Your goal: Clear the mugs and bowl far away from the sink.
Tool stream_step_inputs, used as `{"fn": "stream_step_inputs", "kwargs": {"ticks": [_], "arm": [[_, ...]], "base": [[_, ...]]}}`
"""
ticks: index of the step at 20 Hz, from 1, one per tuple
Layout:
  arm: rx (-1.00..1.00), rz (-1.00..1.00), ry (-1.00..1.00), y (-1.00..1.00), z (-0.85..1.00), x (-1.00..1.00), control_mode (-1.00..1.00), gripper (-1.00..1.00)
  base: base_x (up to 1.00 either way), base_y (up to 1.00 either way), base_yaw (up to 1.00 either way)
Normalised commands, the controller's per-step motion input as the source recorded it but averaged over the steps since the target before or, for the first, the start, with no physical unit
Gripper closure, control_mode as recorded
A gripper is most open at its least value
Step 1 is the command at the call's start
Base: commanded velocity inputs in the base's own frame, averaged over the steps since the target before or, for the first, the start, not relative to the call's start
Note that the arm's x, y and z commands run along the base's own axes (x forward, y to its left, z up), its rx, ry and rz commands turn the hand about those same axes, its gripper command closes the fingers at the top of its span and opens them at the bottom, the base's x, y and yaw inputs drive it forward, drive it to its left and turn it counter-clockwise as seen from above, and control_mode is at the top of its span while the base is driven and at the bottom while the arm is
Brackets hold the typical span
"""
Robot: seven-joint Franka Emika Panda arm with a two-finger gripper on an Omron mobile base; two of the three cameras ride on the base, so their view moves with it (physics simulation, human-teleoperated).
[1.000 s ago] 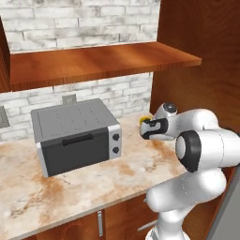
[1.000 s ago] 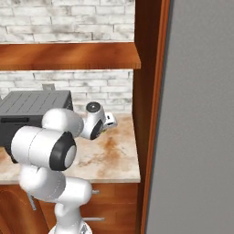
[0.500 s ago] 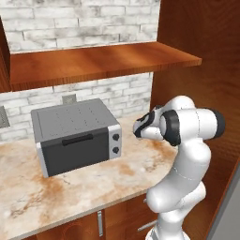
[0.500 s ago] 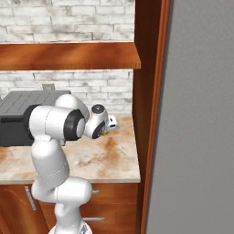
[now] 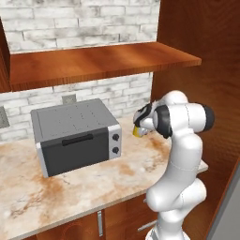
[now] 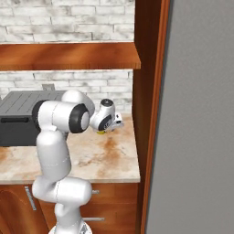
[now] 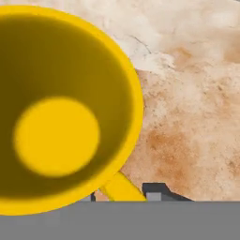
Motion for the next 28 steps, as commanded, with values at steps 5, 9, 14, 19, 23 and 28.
{"fn": "stream_step_inputs", "kwargs": {"ticks": [5, 9, 14, 19, 23, 28], "arm": [[0.04, 0.00, -0.04, 0.10, 0.34, -0.39, -1.00, -1.00], [0.00, 0.00, -0.05, 0.05, 0.28, -0.43, -1.00, -1.00], [-0.02, 0.00, -0.15, 0.29, 0.67, -0.84, -1.00, -1.00], [-0.09, -0.09, 0.00, 0.14, 1.00, -0.61, -1.00, -1.00], [-0.03, -0.10, 0.22, 0.00, 1.00, -0.56, -1.00, -1.00], [0.05, -0.14, 0.17, -0.16, 0.73, -0.83, -1.00, -1.00]], "base": [[0.00, 0.00, 0.00], [0.00, 0.00, 0.00], [0.00, 0.00, 0.00], [0.00, 0.00, 0.00], [0.00, 0.00, 0.00], [0.00, 0.00, 0.00]]}}
